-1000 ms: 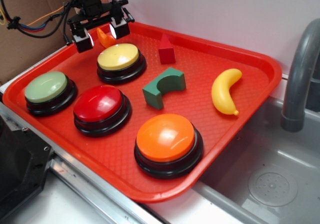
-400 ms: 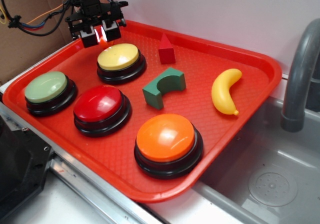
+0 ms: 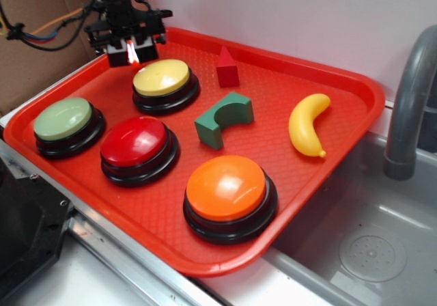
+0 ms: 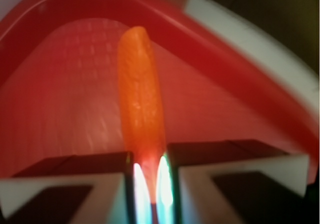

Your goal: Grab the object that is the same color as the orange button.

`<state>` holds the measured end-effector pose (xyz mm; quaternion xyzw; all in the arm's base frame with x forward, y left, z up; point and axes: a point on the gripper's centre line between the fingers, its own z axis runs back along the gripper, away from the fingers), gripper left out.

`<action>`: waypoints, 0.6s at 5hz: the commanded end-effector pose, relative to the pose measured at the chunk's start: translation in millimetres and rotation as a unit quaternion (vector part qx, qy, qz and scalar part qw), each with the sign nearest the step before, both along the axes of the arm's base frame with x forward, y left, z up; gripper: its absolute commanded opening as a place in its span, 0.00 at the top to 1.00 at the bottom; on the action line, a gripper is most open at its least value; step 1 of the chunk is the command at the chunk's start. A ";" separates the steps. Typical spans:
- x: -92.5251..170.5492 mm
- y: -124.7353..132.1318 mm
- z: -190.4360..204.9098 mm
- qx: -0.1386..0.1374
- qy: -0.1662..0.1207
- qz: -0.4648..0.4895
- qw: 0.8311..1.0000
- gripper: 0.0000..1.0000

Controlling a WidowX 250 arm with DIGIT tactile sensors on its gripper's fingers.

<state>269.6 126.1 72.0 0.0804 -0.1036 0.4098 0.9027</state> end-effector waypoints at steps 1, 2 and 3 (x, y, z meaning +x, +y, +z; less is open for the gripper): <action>-4.6 -28.1 113.1 -0.011 -0.074 -0.194 0.978 1.00; -20.0 -60.3 154.9 -0.070 -0.050 -0.270 0.959 1.00; -21.9 -95.8 176.0 -0.128 -0.022 -0.377 0.917 1.00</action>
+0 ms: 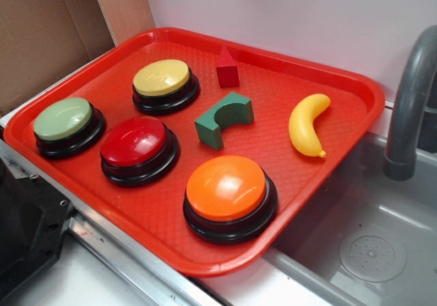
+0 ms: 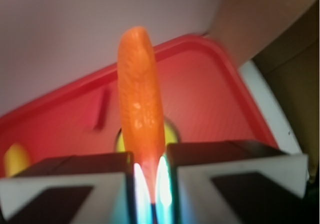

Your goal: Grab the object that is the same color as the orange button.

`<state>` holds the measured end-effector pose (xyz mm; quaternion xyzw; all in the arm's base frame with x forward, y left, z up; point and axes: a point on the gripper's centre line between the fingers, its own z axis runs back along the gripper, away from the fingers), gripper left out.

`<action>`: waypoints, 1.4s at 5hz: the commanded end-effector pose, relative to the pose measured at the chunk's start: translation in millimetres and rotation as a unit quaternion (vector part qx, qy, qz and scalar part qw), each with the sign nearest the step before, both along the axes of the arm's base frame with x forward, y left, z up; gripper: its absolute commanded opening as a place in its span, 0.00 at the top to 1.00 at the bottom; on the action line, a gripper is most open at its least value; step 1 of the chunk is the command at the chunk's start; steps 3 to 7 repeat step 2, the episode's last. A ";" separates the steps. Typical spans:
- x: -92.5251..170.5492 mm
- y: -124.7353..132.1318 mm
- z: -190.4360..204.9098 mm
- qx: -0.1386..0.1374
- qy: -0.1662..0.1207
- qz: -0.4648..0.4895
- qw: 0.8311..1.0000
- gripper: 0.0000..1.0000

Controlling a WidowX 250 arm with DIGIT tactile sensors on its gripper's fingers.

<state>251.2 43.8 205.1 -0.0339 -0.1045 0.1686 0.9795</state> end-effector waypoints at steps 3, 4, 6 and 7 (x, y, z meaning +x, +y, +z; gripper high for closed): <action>-16.8 -42.2 41.3 -0.078 0.075 -0.219 0.970 1.00; -16.8 -42.2 41.3 -0.078 0.075 -0.219 0.970 1.00; -16.8 -42.2 41.3 -0.078 0.075 -0.219 0.970 1.00; -16.8 -42.2 41.3 -0.078 0.075 -0.219 0.970 1.00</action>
